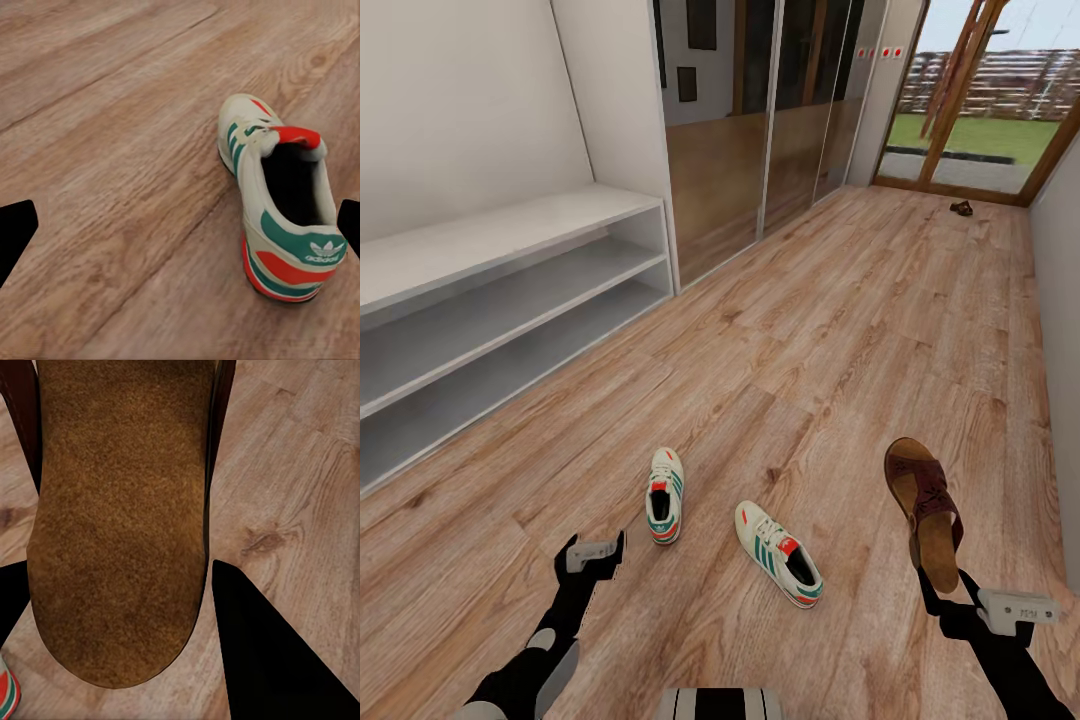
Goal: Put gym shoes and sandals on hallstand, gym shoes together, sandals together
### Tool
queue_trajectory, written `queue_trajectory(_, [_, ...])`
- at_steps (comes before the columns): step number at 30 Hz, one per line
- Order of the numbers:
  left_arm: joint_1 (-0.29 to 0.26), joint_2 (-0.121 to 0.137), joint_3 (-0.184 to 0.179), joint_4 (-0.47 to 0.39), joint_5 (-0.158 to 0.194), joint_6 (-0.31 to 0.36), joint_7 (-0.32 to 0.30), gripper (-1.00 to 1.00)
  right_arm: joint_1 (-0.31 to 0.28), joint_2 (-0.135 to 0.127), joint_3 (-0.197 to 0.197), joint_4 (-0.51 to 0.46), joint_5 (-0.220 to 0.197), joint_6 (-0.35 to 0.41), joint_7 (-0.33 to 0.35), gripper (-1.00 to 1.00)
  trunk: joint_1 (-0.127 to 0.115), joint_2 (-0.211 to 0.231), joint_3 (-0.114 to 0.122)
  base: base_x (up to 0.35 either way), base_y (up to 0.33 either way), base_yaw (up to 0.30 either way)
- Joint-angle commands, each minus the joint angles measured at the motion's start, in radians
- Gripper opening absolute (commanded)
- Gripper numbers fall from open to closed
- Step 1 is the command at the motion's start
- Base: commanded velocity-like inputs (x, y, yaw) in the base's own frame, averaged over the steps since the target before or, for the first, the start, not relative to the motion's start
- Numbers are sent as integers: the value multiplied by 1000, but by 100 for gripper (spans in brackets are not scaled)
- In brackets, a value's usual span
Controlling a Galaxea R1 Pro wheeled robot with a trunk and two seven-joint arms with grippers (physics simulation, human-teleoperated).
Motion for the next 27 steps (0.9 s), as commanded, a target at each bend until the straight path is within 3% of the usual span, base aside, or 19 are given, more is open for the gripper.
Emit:
queue_trajectory(1, [0,4,13,1,12,-3,1,100,0,0,0,0,-4,1,0,-100,0,0,0,0,0,0])
queue_trajectory(4, [0,15,52,2,44,-8,4,100,0,0,1,1,-4,1,0,-100,0,0,0,0,0,0])
queue_trajectory(9, [0,20,85,3,65,-11,8,100,0,0,1,1,-3,1,0,-100,0,0,0,0,0,0])
queue_trajectory(17, [0,19,101,0,77,-30,55,100,1,0,1,1,-4,1,0,-100,0,0,0,0,0,0])
queue_trajectory(20, [-1,7,89,-4,58,-44,67,100,1,0,1,0,-5,1,1,-100,0,0,0,0,0,0])
queue_trajectory(27, [-27,-40,64,-27,-65,-65,85,100,1,1,2,-1,-8,1,4,-100,0,0,0,0,0,0])
